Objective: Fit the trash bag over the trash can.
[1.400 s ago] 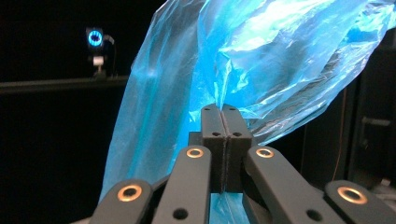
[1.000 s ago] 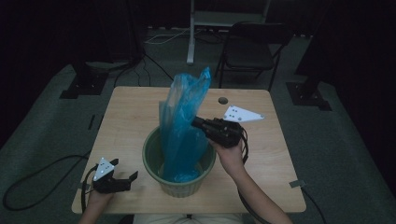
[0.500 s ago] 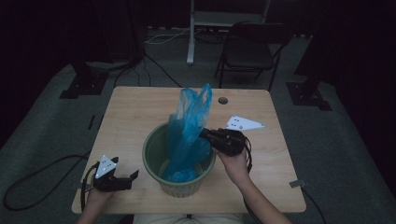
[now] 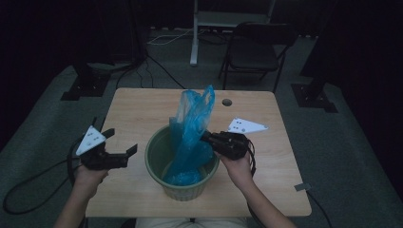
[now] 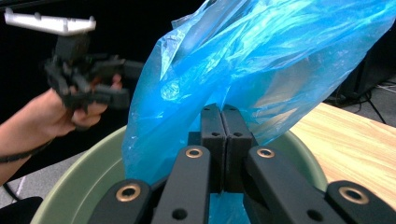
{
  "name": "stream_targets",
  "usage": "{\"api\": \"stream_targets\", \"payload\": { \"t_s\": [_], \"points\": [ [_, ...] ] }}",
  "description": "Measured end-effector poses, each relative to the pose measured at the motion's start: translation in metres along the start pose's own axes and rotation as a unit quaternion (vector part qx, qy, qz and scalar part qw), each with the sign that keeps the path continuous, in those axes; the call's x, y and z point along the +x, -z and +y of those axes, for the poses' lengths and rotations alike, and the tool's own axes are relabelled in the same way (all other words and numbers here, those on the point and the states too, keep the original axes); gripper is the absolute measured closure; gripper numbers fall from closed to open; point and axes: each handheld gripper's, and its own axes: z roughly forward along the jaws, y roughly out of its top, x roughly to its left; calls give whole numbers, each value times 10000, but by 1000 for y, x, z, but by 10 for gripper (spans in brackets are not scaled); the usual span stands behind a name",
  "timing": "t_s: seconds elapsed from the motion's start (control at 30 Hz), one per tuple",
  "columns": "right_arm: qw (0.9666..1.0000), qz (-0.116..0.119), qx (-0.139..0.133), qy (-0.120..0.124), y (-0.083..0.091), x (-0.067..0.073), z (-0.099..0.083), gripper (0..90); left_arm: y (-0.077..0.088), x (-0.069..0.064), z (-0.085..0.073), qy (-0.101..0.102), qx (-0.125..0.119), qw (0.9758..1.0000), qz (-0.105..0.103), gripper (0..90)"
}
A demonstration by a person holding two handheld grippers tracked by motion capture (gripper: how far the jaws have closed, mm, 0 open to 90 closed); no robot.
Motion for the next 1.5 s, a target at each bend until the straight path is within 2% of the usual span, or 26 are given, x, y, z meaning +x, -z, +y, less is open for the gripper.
{"api": "stream_targets", "payload": {
  "t_s": [0.03,0.07,0.1,0.13,0.17,0.23,0.27,0.3,0.33,0.37,0.4,0.43,0.53,0.57,0.6,0.63,0.67,0.83,0.9,1.0,1.17,1.23,1.27,1.37,1.43,1.5],
  "points": [
    [10000,0,0,0,0,0,0,896,0,0,0,0,0,10000,0,11],
    [10000,35,9,16,-1,2,0,895,-9,-8,18,-121,-4,9996,-272,11],
    [10000,45,6,23,-2,2,1,895,-14,-14,26,-207,18,9990,-399,17],
    [10000,45,6,23,-2,2,1,895,-14,-14,26,-207,18,9990,-399,70],
    [10000,78,26,25,-3,2,1,895,-25,-26,39,-390,27,9978,-540,72],
    [9999,113,31,14,-4,2,2,895,-36,-37,50,-543,90,9956,-754,73],
    [9999,129,32,12,-4,3,2,895,-41,-42,54,-584,117,9949,-820,127],
    [9999,129,32,12,-4,3,2,895,-41,-42,54,-584,117,9949,-820,147],
    [9999,152,24,18,-4,3,2,895,-51,-48,60,-614,160,9923,-1062,148],
    [9999,158,23,23,-3,3,2,895,-51,-48,60,-614,160,9923,-1062,148],
    [9999,161,26,26,-3,3,2,895,-59,-51,63,-508,142,9896,-1335,149],
    [9998,170,29,19,-3,3,2,895,-62,-53,64,-476,116,9882,-1451,169],
    [9998,193,15,27,-3,2,1,895,-70,-59,65,-499,82,9826,-1786,264],
    [9998,193,15,27,-3,2,1,895,-70,-59,65,-499,82,9826,-1786,325],
    [9998,173,-3,35,-3,2,1,896,-71,-61,64,-520,24,9797,-1938,325],
    [9998,187,6,16,-2,1,1,895,-71,-64,64,-525,-23,9780,-2020,474],
    [9998,186,3,-1,-2,1,1,895,-71,-65,64,-525,-7,9774,-2047,562],
    [9998,185,-10,-20,1,0,-1,893,-66,-69,62,-704,88,9814,-1782,837],
    [9998,170,-25,-30,4,-1,-2,893,-62,-67,60,-739,110,9827,-1694,886],
    [9999,118,-33,-37,12,-2,-4,893,-55,-61,57,-770,132,9851,-1533,900],
    [9999,1,-3,-106,28,-4,-11,892,-42,-47,53,-652,116,9886,-1352,900],
    [9999,-40,0,-156,36,-5,-15,892,-37,-41,51,-602,126,9911,-1184,900],
    [9998,-66,-5,-168,40,-5,-17,892,-35,-38,49,-538,78,9904,-1269,899],
    [9998,-107,-78,-150,53,0,-22,888,-31,-36,46,-500,79,9911,-1229,900],
    [9997,-93,-154,-143,62,5,-23,887,-30,-36,44,-545,152,9934,-999,900],
    [9995,-163,-262,-35,72,10,-24,894,-29,-32,42,-433,154,9943,-958,900]
  ]
}}
